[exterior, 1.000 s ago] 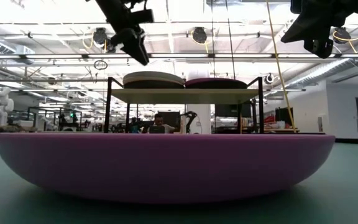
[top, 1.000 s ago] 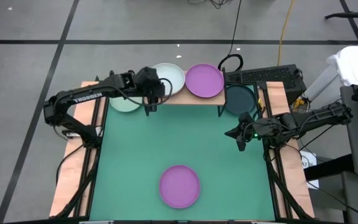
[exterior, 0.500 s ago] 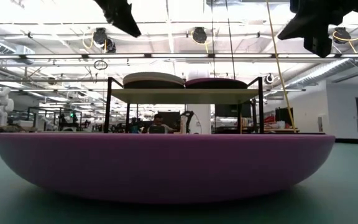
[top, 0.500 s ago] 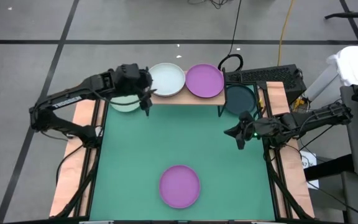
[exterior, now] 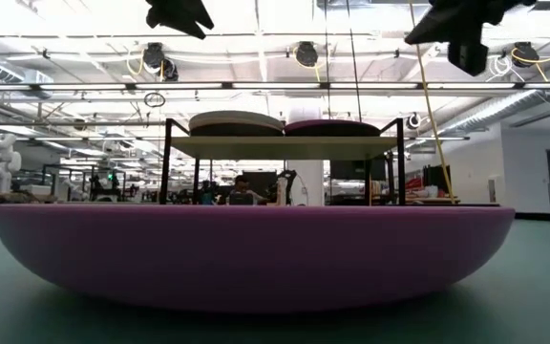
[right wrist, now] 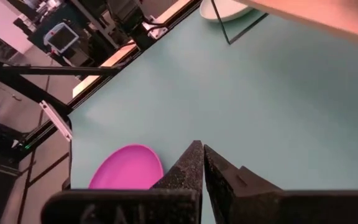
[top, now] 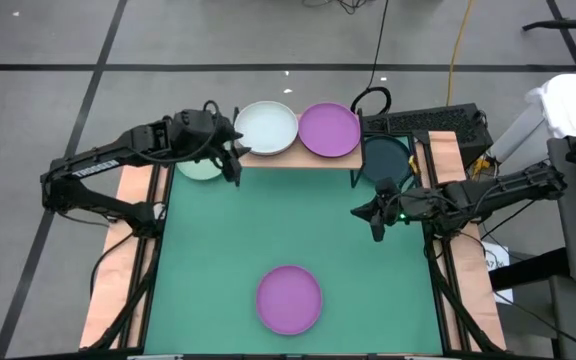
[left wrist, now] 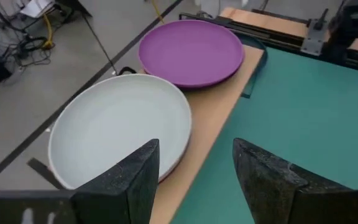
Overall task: Place and stack plates onto a shelf
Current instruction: Stack the dark blue plate on top of the purple plate on the shelf
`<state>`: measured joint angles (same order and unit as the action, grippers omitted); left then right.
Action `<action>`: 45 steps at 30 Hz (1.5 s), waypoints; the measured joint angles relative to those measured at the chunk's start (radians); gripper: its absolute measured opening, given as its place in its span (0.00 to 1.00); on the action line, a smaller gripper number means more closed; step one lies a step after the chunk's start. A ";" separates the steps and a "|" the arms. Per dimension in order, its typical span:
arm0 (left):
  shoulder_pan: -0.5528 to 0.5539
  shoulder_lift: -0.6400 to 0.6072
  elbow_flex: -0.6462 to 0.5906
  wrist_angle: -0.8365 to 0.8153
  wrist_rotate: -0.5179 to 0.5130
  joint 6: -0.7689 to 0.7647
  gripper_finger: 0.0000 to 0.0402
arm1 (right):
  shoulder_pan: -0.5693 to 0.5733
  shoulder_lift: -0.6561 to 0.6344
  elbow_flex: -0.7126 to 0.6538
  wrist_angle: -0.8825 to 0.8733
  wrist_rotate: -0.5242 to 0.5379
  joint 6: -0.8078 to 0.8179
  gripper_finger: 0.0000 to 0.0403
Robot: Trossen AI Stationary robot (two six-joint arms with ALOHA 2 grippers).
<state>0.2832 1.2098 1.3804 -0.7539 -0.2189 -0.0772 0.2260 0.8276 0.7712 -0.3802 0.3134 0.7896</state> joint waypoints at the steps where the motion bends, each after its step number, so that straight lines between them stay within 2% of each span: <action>1: -0.005 0.003 0.000 0.000 0.000 0.007 0.52 | -0.004 0.015 0.015 -0.005 0.000 -0.008 0.00; 14: -0.017 0.008 0.000 -0.001 0.066 0.086 0.52 | -0.104 0.161 0.262 -0.285 0.002 -0.058 0.00; 20: -0.016 0.009 0.000 0.000 0.089 0.125 0.52 | -0.164 0.202 0.320 -0.392 0.003 -0.051 0.00; 30: -0.016 0.009 0.000 -0.004 0.091 0.097 0.52 | -0.302 0.239 0.383 -0.562 -0.001 -0.063 0.00; 37: -0.017 0.009 0.000 -0.007 0.091 0.013 0.52 | -0.434 0.239 0.385 -0.665 -0.001 -0.217 0.00; 45: -0.037 0.009 0.000 -0.007 0.087 -0.148 0.52 | -0.523 0.234 0.373 -0.794 -0.001 -0.474 0.00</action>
<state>0.2460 1.2186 1.3804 -0.7605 -0.1319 -0.2255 -0.2972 1.0618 1.1438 -1.1747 0.3122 0.3156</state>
